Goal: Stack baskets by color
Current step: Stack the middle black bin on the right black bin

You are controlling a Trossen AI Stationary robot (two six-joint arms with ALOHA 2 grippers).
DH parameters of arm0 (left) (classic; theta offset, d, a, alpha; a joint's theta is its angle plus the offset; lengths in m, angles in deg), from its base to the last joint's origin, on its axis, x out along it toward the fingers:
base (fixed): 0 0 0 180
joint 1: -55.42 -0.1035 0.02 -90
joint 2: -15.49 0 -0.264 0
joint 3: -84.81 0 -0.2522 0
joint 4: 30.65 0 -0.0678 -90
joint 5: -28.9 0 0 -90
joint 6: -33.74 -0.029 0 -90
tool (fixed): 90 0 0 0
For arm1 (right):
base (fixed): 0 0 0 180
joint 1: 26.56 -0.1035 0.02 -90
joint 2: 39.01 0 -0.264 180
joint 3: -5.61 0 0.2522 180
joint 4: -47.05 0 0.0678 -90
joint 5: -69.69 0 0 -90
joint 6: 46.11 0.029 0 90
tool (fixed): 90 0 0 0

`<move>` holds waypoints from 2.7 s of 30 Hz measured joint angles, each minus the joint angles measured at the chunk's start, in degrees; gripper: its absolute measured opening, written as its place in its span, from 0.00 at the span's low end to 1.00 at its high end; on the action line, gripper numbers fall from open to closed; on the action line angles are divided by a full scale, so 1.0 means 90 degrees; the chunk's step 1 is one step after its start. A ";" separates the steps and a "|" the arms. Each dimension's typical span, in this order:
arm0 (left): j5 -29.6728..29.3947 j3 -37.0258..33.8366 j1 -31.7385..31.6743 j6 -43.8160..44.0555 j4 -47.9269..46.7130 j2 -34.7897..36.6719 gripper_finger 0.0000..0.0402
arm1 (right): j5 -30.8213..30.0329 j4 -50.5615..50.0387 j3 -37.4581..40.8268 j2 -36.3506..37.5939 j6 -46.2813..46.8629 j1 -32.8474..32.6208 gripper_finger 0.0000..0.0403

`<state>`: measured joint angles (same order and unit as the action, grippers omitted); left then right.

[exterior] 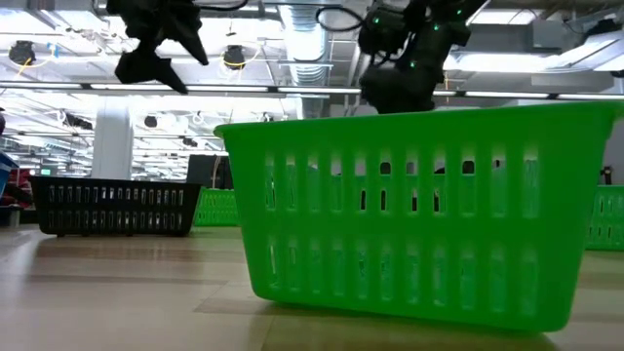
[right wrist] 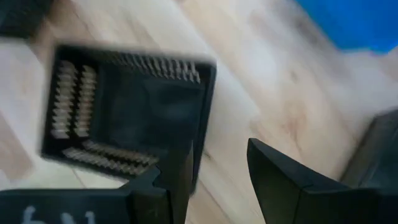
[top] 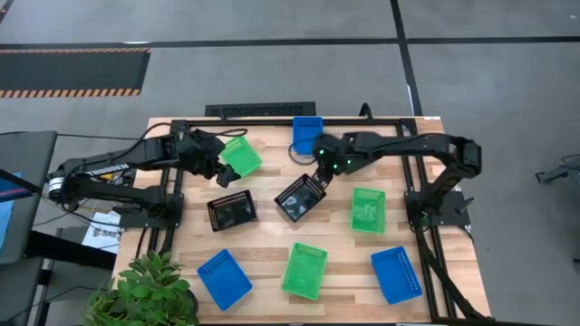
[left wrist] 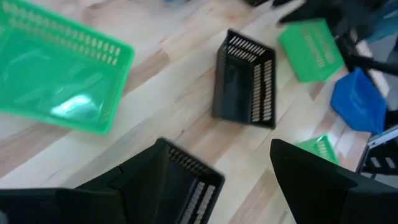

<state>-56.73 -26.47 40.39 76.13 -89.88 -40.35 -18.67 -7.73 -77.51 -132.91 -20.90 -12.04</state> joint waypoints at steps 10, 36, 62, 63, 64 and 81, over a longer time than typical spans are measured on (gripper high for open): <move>-0.1087 -0.0002 0.0206 -0.0629 0.0630 -0.0595 0.67 | -0.0114 0.0387 -0.0010 -0.0670 -0.0040 -0.0163 0.43; -0.2025 -0.3956 0.0677 0.0636 0.5865 0.2378 0.67 | -0.0150 0.0538 -0.0007 -0.1164 -0.0511 -0.0101 0.39; -0.2081 -0.3954 0.0673 0.0592 0.5666 0.2288 0.67 | 0.1229 -0.0373 -0.1078 -0.0862 -0.0989 0.0833 0.01; -0.2080 -0.3954 0.0673 0.0592 0.5670 0.2288 0.67 | 0.1332 -0.0362 -0.1124 -0.0739 -0.1012 0.0969 0.01; -0.2080 -0.3954 0.0673 0.0593 0.5663 0.2288 0.67 | 0.1423 -0.0368 -0.1129 -0.0570 -0.1025 0.1111 0.01; -0.2089 -0.3954 0.0673 0.0597 0.5612 0.2288 0.67 | 0.1671 -0.1848 -0.0132 0.2621 -0.1645 0.4666 0.02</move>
<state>-75.54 -62.05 46.45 81.50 -39.37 -19.76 -3.63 -24.36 -78.70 -109.31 -35.70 29.96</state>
